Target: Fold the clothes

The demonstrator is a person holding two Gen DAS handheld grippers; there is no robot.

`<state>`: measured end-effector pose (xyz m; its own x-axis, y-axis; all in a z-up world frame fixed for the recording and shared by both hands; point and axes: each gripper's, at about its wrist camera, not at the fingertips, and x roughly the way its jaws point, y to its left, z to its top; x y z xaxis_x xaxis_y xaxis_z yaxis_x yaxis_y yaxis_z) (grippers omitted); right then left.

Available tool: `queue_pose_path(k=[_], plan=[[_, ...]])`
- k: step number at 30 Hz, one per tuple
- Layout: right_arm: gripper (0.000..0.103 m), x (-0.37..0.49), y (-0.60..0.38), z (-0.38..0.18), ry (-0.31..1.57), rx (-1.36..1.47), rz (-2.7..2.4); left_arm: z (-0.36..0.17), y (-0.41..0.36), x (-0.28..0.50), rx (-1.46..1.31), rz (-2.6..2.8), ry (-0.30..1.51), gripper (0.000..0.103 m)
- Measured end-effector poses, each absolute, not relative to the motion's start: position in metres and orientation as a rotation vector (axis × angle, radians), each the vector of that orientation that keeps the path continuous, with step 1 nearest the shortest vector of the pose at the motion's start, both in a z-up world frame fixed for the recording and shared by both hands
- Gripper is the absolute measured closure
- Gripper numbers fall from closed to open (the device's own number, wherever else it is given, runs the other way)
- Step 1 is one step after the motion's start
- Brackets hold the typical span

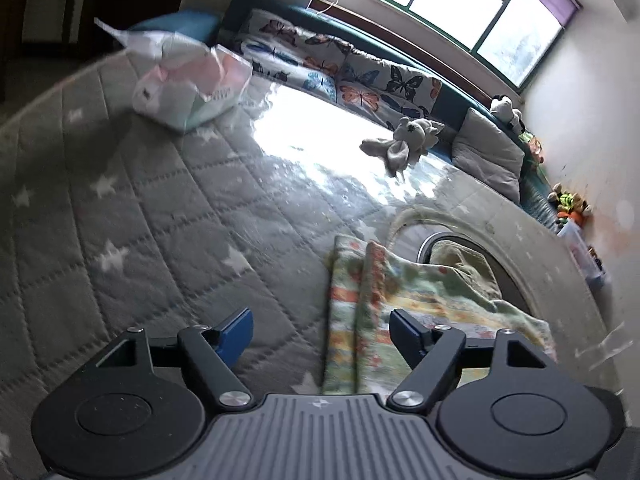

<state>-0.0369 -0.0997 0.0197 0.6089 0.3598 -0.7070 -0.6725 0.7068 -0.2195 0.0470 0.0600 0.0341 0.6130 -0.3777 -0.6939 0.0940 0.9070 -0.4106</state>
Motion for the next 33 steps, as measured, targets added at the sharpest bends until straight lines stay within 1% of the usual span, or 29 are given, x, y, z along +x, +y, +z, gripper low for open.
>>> queue_pose_path(k=[2,3,4,5,12,16,17,20,22,23,24,25,27,28,31,33], plan=[[0.079,-0.035,-0.101,0.02,0.681,-0.489,0.624,0.031,0.06,0.048,-0.388,-0.28,0.885,0.021],[0.082,-0.034,-0.103,0.022,0.68,-0.473,0.627,0.03,0.06,0.049,-0.407,-0.279,0.889,0.019],[0.086,-0.034,-0.106,0.024,0.678,-0.454,0.633,0.03,0.06,0.049,-0.422,-0.279,0.89,0.018],[0.088,-0.033,-0.109,0.027,0.674,-0.436,0.637,0.03,0.06,0.05,-0.446,-0.285,0.897,0.018],[0.091,-0.031,-0.125,0.047,0.636,-0.361,0.637,0.026,0.058,0.057,-0.589,-0.324,0.943,0.018],[0.092,-0.033,-0.133,0.054,0.619,-0.332,0.639,0.024,0.05,0.061,-0.633,-0.359,0.978,0.021],[0.093,-0.034,-0.134,0.055,0.619,-0.325,0.642,0.024,0.047,0.062,-0.636,-0.367,0.984,0.024],[0.093,-0.038,-0.136,0.055,0.617,-0.316,0.657,0.02,0.039,0.066,-0.648,-0.397,1.013,0.042],[0.093,-0.04,-0.137,0.054,0.621,-0.313,0.669,0.015,0.037,0.068,-0.659,-0.4,1.035,0.068],[0.092,-0.04,-0.137,0.053,0.627,-0.311,0.673,0.012,0.035,0.069,-0.664,-0.402,1.047,0.073],[0.092,-0.041,-0.137,0.052,0.633,-0.309,0.677,0.01,0.036,0.069,-0.669,-0.398,1.052,0.082],[0.091,-0.041,-0.138,0.051,0.637,-0.306,0.677,0.008,0.036,0.069,-0.673,-0.394,1.056,0.086],[0.087,-0.041,-0.142,0.05,0.654,-0.288,0.672,0.006,0.038,0.068,-0.678,-0.394,1.058,0.088],[0.084,-0.041,-0.145,0.05,0.662,-0.276,0.667,0.006,0.039,0.068,-0.677,-0.396,1.057,0.089],[0.081,-0.043,-0.156,0.051,0.666,-0.255,0.648,0.005,0.039,0.067,-0.671,-0.398,1.053,0.089],[0.081,-0.045,-0.168,0.052,0.666,-0.237,0.61,0.005,0.038,0.067,-0.671,-0.397,1.051,0.089]])
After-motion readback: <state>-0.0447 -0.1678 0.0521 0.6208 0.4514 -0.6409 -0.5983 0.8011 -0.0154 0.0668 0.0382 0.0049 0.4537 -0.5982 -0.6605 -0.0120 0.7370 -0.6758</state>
